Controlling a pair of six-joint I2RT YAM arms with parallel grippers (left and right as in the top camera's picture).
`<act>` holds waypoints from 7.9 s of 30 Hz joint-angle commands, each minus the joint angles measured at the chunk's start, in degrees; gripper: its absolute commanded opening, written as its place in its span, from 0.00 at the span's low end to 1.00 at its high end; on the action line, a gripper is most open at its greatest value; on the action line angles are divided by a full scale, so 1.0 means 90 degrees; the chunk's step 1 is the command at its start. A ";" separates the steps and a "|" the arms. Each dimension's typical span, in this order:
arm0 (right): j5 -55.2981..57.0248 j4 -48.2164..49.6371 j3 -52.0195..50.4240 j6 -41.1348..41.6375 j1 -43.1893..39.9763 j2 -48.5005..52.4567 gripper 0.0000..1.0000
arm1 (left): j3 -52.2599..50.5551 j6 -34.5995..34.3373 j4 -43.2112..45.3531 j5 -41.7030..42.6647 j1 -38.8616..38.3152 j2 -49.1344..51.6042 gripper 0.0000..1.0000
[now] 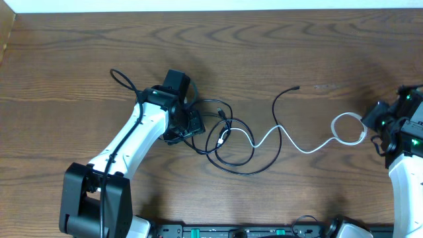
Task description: Untangle cables
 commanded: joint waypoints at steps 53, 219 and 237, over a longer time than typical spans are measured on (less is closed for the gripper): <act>-0.3225 0.1088 0.1693 0.1581 0.1904 0.1333 0.01 | -0.0119 0.0466 -0.0051 -0.0080 -0.0015 0.0015 0.65; -0.1885 -0.3827 0.3405 -0.1807 0.4432 0.3446 0.68 | 0.0291 0.1290 0.1241 0.1195 0.0039 -0.3543 0.07; -0.1574 -0.2198 0.3405 -0.0884 0.6785 0.5180 0.49 | 0.0291 0.0389 0.2305 0.4823 0.2395 -0.3689 0.08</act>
